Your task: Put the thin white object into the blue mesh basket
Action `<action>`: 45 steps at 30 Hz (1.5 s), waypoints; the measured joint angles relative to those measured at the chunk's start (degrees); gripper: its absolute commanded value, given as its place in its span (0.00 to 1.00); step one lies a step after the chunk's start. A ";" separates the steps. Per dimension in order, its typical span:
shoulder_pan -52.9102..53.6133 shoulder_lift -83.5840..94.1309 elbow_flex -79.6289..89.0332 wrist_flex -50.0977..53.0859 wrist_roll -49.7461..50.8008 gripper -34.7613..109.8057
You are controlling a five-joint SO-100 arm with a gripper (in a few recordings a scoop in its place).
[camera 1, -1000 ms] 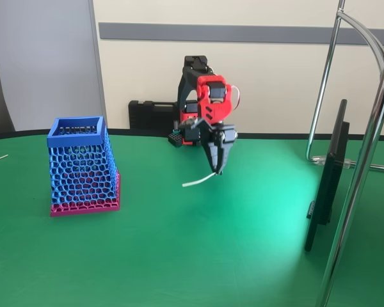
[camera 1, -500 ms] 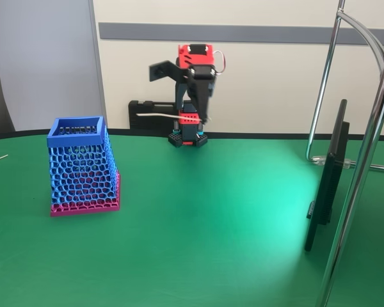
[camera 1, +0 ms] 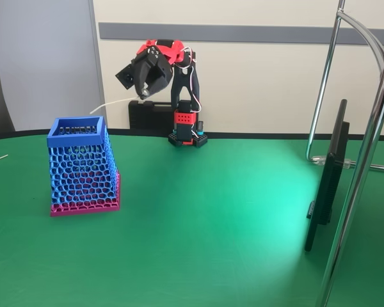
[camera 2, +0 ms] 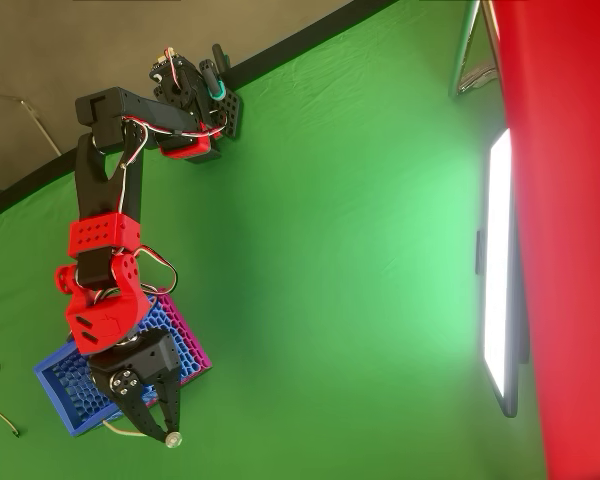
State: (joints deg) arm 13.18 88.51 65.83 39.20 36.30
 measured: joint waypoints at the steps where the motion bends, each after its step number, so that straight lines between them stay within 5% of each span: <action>1: 0.97 0.79 0.79 -0.26 1.23 0.24; 26: 13.01 16.35 35.42 -17.31 16.00 0.24; 35: 16.26 19.86 39.46 -16.08 14.41 0.24; 45: 22.15 22.50 41.84 -16.70 8.00 0.36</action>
State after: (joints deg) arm 35.33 111.01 107.67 22.50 44.30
